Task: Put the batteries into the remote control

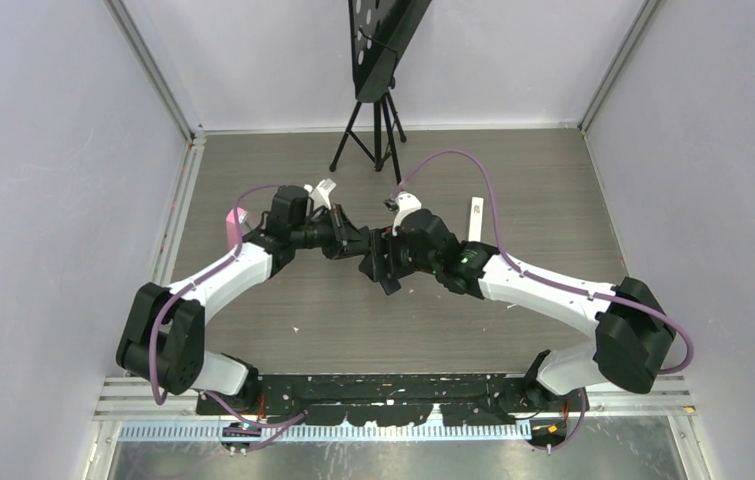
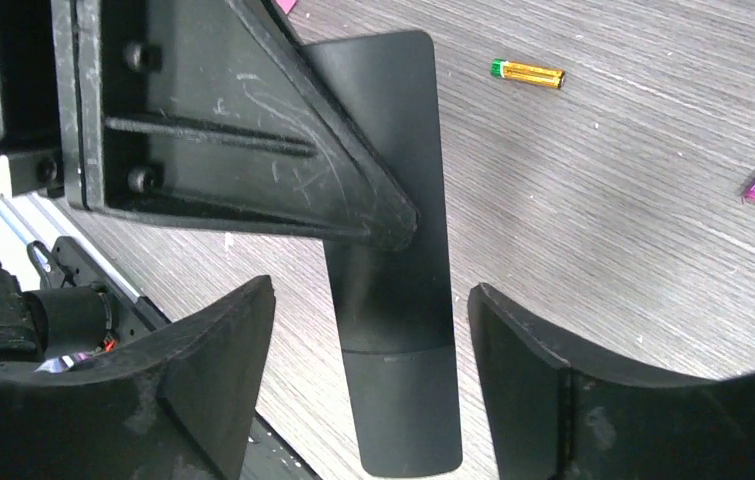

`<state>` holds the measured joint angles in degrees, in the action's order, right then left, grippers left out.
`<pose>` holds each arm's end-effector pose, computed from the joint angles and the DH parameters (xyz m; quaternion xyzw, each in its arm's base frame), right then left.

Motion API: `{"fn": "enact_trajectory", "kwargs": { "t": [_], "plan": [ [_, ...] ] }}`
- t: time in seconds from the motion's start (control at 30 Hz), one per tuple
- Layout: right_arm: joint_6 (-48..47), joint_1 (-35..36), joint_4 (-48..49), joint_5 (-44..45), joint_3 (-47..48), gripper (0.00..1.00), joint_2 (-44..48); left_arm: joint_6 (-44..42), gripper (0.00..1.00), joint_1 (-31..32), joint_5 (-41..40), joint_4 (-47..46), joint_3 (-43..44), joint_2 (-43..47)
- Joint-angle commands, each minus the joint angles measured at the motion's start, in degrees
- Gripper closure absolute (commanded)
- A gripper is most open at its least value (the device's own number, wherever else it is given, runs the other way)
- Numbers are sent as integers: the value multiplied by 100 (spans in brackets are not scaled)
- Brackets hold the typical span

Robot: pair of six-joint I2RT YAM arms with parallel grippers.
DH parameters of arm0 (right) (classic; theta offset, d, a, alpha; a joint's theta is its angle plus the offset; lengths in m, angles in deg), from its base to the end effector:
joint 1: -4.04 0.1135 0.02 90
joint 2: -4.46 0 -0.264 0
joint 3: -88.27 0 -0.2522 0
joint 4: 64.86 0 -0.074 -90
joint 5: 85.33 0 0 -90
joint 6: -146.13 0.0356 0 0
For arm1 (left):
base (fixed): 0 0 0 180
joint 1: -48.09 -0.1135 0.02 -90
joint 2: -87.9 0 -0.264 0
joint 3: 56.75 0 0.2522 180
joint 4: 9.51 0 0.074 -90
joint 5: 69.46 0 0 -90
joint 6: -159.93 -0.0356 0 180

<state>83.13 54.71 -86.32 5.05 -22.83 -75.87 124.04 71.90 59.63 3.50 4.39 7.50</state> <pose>0.1998 0.2434 0.2643 -0.1786 0.8600 0.2975 0.3742 0.2654 -0.1416 0.2364 -0.0598 0.8388 -0.5139 0.1695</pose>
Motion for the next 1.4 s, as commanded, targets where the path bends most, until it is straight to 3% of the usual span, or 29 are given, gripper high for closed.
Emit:
{"fn": "enact_trajectory", "kwargs": {
  "t": [0.0, 0.1, 0.3, 0.43, 0.67, 0.97, 1.2, 1.37],
  "plan": [
    [1122, -145, 470, 247, -169, 16, 676, 171, 100, -218, 245, -724, 92, 114],
    [2207, -204, 728, 703, -604, 7, 1219, 477, 100, -359, 193, -1192, -16, 325],
    [4278, -260, 1537, 865, -1196, 7, 1477, 1305, 100, -386, 68, -2357, -217, 634],
    [4738, -260, 2280, 903, -1382, 9, 1431, 1735, 100, -386, 66, -2774, -293, 797],
    [4833, -260, 3615, 578, -1477, 24, 1221, 2169, 100, -386, -80, -2962, -602, 1356],
    [4917, -260, 4636, -196, -1693, 68, 913, 2664, 100, -498, -218, -2804, -477, 1592],
    [4056, -300, 5201, -601, -2193, 79, 1227, 4018, 100, -1011, -95, -3782, -806, 1479],
    [3921, -353, 5739, -727, -2439, 90, 1358, 4225, 100, -1228, -25, -3931, -827, 1487]
  ]
}}
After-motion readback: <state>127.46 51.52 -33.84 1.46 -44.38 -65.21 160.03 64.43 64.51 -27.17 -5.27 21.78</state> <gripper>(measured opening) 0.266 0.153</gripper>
